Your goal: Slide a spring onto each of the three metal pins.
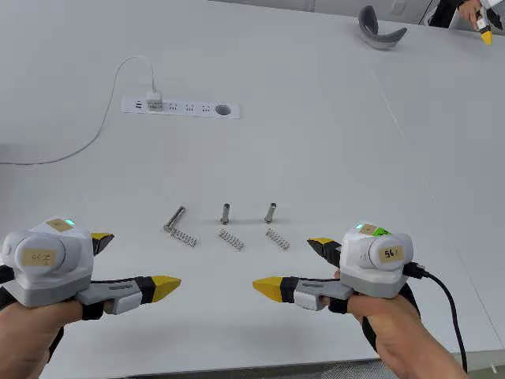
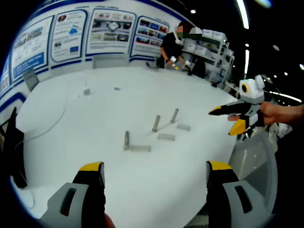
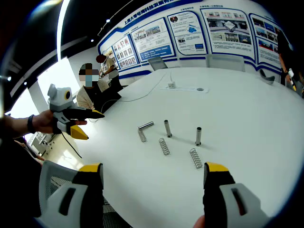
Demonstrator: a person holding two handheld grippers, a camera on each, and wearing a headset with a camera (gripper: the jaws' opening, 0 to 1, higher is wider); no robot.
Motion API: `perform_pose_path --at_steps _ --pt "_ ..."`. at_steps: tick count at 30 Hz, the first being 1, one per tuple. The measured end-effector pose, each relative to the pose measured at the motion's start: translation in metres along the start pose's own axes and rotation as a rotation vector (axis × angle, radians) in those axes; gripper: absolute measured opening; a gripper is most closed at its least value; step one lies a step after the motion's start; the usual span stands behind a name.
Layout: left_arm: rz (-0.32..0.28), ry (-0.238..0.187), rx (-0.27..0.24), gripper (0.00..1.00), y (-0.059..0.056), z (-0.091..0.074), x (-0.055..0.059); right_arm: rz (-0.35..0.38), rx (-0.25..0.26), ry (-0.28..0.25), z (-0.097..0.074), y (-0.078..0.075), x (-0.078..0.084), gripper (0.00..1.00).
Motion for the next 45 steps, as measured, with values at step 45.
perform_pose_path --at_steps 45 --pt "-0.037 0.047 -0.007 0.84 0.034 0.026 -0.002 0.027 0.002 0.08 -0.007 0.006 0.023 0.85"
Point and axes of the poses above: the centre of the closed fingertips' face, and the gripper's own axes: z roughly forward along the fingers, y roughly to its left, x roughly out of its underside, the point moved 7 cm from there along -z, roughly backward along the fingers, and after that the axes turned 6 degrees about x, right-handed, at the moved point
